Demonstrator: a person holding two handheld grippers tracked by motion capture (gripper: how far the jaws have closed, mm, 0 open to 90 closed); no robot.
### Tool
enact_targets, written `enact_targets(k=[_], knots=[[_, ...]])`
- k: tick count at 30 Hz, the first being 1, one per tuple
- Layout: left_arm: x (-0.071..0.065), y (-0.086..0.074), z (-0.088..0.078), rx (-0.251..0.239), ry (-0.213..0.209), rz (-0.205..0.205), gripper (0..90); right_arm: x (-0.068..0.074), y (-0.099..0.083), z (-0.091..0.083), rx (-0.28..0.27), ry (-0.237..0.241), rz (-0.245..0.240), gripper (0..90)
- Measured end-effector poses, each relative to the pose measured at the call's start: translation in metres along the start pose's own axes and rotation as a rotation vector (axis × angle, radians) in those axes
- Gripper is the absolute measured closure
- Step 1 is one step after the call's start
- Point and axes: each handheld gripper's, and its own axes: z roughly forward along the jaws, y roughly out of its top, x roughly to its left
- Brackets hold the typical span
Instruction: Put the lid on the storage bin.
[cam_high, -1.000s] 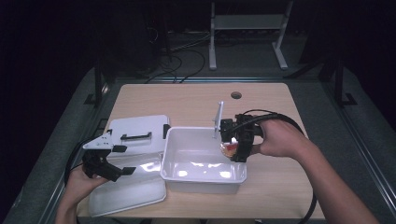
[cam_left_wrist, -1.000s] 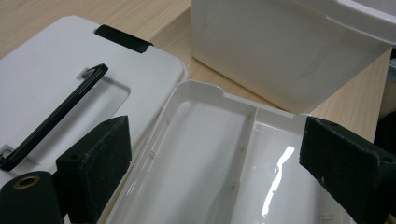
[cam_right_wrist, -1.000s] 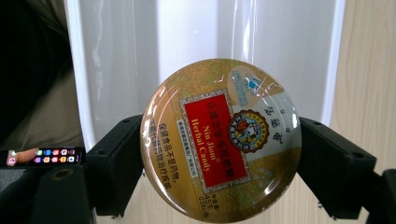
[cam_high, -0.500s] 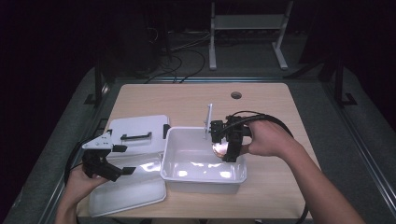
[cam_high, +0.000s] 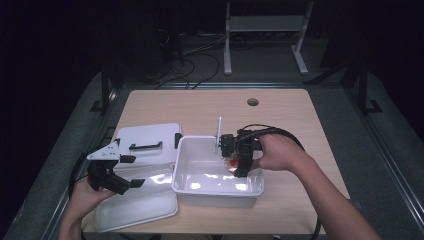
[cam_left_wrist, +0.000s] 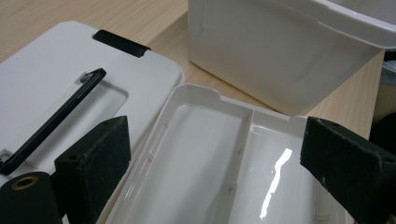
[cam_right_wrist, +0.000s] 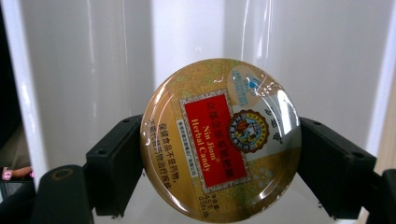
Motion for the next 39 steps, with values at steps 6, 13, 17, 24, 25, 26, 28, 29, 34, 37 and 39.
enact_targets(k=[6,13,17,24,25,26,28,29,34,37,39], knots=[[0.000,0.000,-0.001,-0.003,0.003,-0.001,8.1,0.000,0.006,0.010,0.034,0.001,0.002,19.9],[0.000,0.000,-0.001,-0.002,0.002,0.003,8.1,-0.001,0.010,0.023,0.051,0.025,0.010,19.8],[0.001,-0.001,-0.001,-0.001,0.001,0.001,8.1,-0.002,0.009,0.036,0.064,0.043,0.019,19.7],[0.001,-0.001,-0.003,-0.009,0.004,0.000,8.1,-0.001,0.010,0.043,0.074,0.047,0.021,19.5],[0.001,-0.001,-0.003,-0.010,0.003,0.000,8.1,-0.001,0.011,0.044,0.077,0.047,0.016,19.5],[0.001,-0.001,-0.002,-0.009,0.003,0.001,8.1,0.000,0.011,0.045,0.083,0.045,0.016,20.0],[0.001,0.000,-0.002,-0.009,0.002,-0.001,8.1,0.000,0.012,0.046,0.092,0.046,0.015,20.0],[0.001,0.000,-0.002,-0.010,0.001,-0.001,8.1,0.000,0.012,0.047,0.093,0.046,0.017,19.9],[0.001,0.000,-0.003,-0.011,0.001,0.000,8.1,0.000,0.012,0.052,0.107,0.055,0.024,18.4],[0.001,0.000,-0.002,-0.010,0.000,0.000,8.1,-0.001,0.012,0.047,0.080,0.055,0.038,19.2],[0.001,0.000,-0.002,-0.009,-0.001,0.000,8.1,-0.001,0.010,0.042,0.066,0.052,0.036,19.5]])
